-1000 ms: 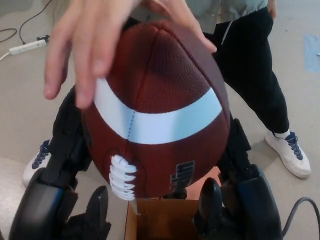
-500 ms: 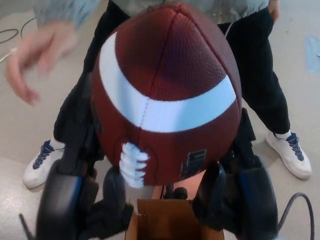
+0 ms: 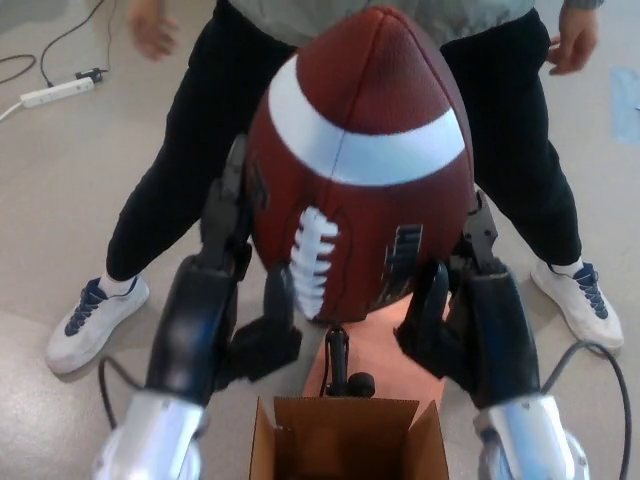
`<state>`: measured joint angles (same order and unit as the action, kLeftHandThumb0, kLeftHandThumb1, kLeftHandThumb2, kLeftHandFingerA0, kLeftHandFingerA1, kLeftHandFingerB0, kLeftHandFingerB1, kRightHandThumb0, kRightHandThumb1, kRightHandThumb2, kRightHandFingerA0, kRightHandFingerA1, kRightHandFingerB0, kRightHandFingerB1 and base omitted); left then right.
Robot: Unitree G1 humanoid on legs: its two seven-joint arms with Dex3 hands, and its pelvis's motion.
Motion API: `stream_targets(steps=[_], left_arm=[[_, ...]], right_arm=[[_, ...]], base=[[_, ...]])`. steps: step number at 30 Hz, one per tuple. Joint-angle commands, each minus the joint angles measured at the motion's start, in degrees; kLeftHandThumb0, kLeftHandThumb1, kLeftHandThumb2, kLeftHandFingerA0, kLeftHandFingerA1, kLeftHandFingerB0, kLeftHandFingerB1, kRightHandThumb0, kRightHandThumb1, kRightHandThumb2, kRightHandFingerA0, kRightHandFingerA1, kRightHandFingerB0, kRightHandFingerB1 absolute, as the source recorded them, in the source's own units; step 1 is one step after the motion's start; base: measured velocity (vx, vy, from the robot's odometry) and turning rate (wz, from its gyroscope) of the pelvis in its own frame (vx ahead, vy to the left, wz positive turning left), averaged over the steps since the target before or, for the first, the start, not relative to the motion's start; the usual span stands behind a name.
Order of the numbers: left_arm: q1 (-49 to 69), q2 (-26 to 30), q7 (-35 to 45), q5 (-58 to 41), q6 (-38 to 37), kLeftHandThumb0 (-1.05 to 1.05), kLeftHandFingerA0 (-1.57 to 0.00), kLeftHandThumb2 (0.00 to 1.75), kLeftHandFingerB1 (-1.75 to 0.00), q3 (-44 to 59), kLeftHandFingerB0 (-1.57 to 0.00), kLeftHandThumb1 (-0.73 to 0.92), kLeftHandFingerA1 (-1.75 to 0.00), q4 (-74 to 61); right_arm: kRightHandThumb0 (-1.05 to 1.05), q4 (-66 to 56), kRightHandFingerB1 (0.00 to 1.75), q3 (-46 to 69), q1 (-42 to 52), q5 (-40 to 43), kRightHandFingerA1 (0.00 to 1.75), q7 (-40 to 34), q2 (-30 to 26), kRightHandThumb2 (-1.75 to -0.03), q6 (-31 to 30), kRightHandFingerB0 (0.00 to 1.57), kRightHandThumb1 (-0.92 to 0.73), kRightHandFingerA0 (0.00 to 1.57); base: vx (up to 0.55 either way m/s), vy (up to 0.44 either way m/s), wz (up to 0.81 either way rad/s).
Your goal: Use both hands to pick up a football from a person and place it into a container beneath
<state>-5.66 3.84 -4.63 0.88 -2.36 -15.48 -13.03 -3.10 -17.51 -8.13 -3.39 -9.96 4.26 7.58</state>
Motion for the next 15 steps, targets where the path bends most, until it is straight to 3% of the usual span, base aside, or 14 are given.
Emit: stream_targets(steps=[1, 3, 4, 5, 6, 7, 15], left_arm=[[-9.5, -2.1, 6.0, -1.1, 0.2, -0.86, -0.06, 1.11, -0.12, -0.6, -0.06, 0.84, -0.15, 11.0], [-11.0, -2.5, 6.1, -1.3, -0.2, -0.87, -0.08, 1.11, -0.12, -0.2, -0.08, 0.83, -0.16, 13.6], [-11.9, -2.6, 6.2, -1.4, -0.2, -0.86, -0.08, 1.11, -0.13, 0.1, -0.08, 0.83, -0.16, 15.0], [-12.3, -2.7, 6.3, -1.5, -0.2, -0.86, -0.08, 1.11, -0.13, 0.2, -0.08, 0.83, -0.16, 15.7], [-13.6, -2.9, 6.7, -1.8, -0.2, -0.85, -0.05, 1.12, -0.13, 0.7, -0.05, 0.84, -0.16, 17.8], [-15.6, -3.2, 7.3, -2.7, -0.3, -0.83, -0.03, 1.13, -0.13, 1.6, -0.02, 0.84, -0.19, 21.5], [-22.6, -5.0, 10.4, -4.8, -2.4, -0.86, 0.00, 1.16, -0.08, 5.2, 0.00, 0.88, -0.11, 34.8]], right_arm=[[-0.87, 8.7, 0.05, 2.2, -8.8, 3.2, 0.07, 6.6, 0.6, -1.19, -0.6, 0.00, -0.92, 0.00], [-0.86, 10.9, 0.06, 3.1, -9.9, 3.6, 0.07, 6.8, 0.7, -1.19, 0.1, 0.00, -0.92, 0.00], [-0.74, 12.4, 0.00, 3.7, -10.6, 3.9, 0.00, 6.9, 0.9, -0.81, 0.8, 0.00, -0.92, 0.00], [-0.74, 13.3, 0.00, 3.9, -11.0, 4.1, 0.00, 7.1, 0.9, -0.81, 1.2, 0.00, -0.92, 0.00], [-0.78, 15.8, 0.01, 4.7, -12.3, 4.5, 0.01, 7.4, 1.1, -1.05, 1.8, 0.00, -0.84, 0.00], [-0.81, 19.6, 0.00, 5.9, -14.7, 4.7, 0.00, 7.4, 1.2, -1.09, 1.6, 0.00, -0.86, 0.00], [-0.82, 31.6, 0.00, 8.7, -22.0, 3.1, 0.00, 6.5, 0.8, -1.12, 2.1, 0.00, -0.88, 0.00]], base=[[0.00, 0.000, 0.00], [0.00, 0.000, 0.00], [0.00, 0.000, 0.00], [0.00, 0.000, 0.00], [0.00, 0.000, 0.00], [0.00, 0.000, 0.00], [0.00, 0.000, 0.00]])
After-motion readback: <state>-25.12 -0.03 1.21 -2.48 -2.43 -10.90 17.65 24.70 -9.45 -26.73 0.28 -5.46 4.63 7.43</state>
